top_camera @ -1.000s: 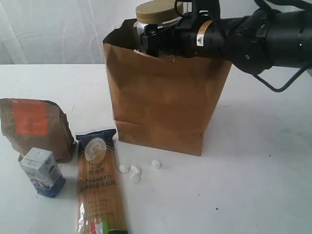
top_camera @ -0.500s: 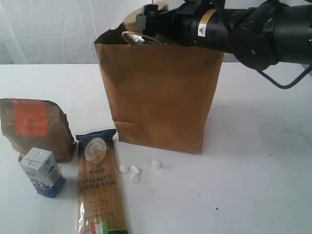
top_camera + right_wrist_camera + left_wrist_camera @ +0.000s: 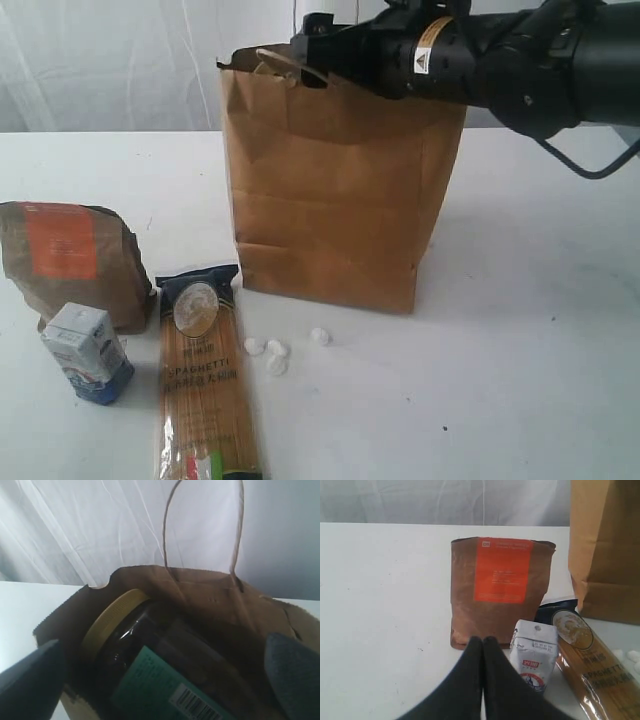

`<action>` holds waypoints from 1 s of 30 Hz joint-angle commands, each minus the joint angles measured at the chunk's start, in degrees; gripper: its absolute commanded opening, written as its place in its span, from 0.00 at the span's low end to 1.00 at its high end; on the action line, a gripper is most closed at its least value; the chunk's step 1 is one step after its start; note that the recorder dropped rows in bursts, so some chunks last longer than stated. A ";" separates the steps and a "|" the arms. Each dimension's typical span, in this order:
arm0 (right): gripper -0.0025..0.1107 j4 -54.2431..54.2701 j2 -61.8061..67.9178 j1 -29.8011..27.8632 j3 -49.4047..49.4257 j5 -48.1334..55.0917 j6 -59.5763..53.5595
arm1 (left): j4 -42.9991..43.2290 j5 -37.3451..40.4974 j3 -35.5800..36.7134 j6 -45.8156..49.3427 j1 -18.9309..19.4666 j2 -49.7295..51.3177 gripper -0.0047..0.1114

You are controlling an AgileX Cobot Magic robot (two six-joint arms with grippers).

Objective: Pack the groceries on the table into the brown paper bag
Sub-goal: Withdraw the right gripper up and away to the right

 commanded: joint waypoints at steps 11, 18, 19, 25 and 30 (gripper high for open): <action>0.93 -0.37 -3.60 -0.28 0.20 2.77 4.54 | -0.44 0.10 0.26 0.08 0.09 -0.17 0.04; 0.93 -0.78 -6.84 -0.28 0.20 -0.32 4.54 | -0.44 0.10 0.26 0.08 0.09 -0.17 0.04; 0.93 -1.59 -6.84 -0.28 0.20 -0.32 4.54 | -0.44 0.10 0.26 0.08 0.09 -0.17 0.04; 0.93 -1.88 -6.91 -0.38 0.20 0.94 4.54 | -0.44 0.10 0.26 0.08 0.09 -0.17 0.04; 0.93 -1.88 -6.91 -0.38 0.20 -1.51 4.54 | -0.44 0.10 0.26 0.08 0.09 -0.17 0.04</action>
